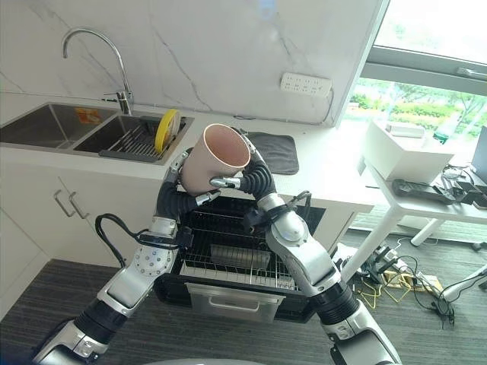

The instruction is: Place the dishes in the dishwasher.

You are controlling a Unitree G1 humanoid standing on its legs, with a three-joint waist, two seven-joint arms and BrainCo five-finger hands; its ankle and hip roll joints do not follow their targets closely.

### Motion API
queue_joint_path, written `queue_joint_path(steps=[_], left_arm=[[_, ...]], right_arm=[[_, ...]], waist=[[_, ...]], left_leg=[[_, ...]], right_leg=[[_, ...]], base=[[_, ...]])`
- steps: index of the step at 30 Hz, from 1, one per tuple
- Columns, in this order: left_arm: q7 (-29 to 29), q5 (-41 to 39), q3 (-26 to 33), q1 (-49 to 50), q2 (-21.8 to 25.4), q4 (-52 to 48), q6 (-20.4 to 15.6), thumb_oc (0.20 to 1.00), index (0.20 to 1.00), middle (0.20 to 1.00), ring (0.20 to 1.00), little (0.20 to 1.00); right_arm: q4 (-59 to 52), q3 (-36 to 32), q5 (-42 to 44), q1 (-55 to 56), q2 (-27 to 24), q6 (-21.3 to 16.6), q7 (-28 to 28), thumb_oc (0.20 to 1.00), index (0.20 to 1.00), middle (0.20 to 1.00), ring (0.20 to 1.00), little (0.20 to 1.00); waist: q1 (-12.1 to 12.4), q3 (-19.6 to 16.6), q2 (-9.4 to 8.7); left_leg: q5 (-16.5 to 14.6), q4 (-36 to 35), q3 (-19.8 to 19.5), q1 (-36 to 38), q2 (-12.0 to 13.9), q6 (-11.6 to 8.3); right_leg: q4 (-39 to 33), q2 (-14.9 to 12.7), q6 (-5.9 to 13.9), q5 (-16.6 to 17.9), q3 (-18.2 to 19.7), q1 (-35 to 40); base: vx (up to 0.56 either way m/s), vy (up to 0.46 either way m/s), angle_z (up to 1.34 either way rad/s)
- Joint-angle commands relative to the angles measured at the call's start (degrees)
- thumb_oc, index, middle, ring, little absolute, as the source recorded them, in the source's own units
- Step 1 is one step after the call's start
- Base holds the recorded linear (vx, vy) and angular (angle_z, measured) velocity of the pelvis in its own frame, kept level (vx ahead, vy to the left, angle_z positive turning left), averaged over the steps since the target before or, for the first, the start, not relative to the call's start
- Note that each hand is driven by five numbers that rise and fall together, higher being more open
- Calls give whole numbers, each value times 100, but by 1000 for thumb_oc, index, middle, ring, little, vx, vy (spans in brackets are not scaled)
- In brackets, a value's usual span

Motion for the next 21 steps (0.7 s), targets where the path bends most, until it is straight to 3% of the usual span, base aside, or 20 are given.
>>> queue_joint_path(steps=[1, 5, 6, 7, 8, 21], left_arm=[[50, 294, -54, -961, -5, -251, -301, 200, 200, 200, 200, 200], [87, 309, -95, -982, -15, -271, -236, 200, 200, 200, 200, 200], [89, 313, -98, -995, -14, -280, -229, 200, 200, 200, 200, 200], [81, 306, -96, -1002, -9, -287, -230, 200, 200, 200, 200, 200], [66, 289, -105, -1027, -10, -265, -231, 200, 200, 200, 200, 200], [-45, 338, -251, -985, -63, -147, -271, 200, 200, 200, 200, 200]], right_arm=[[-133, -100, 192, -712, 123, -264, -81, 1000, 1000, 1000, 1000, 1000], [-141, -98, 44, -827, 153, -298, -112, 1000, 1000, 1000, 1000, 1000], [-143, -77, -9, -867, 150, -271, -100, 915, 915, 915, 915, 915], [-145, -68, -29, -896, 143, -268, -81, 705, 705, 705, 705, 705], [-182, -60, -122, -977, 117, -498, 19, 200, 200, 200, 200, 200], [-265, -94, -376, -1089, 197, -781, -339, 200, 200, 200, 200, 200]], waist=[[156, 98, 136], [164, 86, 140], [167, 86, 141], [172, 86, 142], [179, 79, 145], [229, 55, 161]], left_leg=[[-759, 25, 64, 557, 8, 63], [-761, 25, 62, 548, 1, 64], [-763, 25, 60, 548, 0, 64], [-762, 25, 60, 548, 0, 65], [-761, 25, 56, 545, -1, 67], [-770, 25, 13, 517, -17, 87]], right_leg=[[39, -123, 15, -276, 31, 134], [39, -119, 14, -278, 44, 121], [39, -118, 10, -282, 46, 119], [39, -118, 10, -284, 44, 120], [39, -116, 11, -287, 41, 121], [39, -116, -2, -302, 43, 115]], base=[[0, 0, 0], [0, 0, 0], [0, 0, 0], [0, 0, 0], [0, 0, 0], [0, 0, 0]])
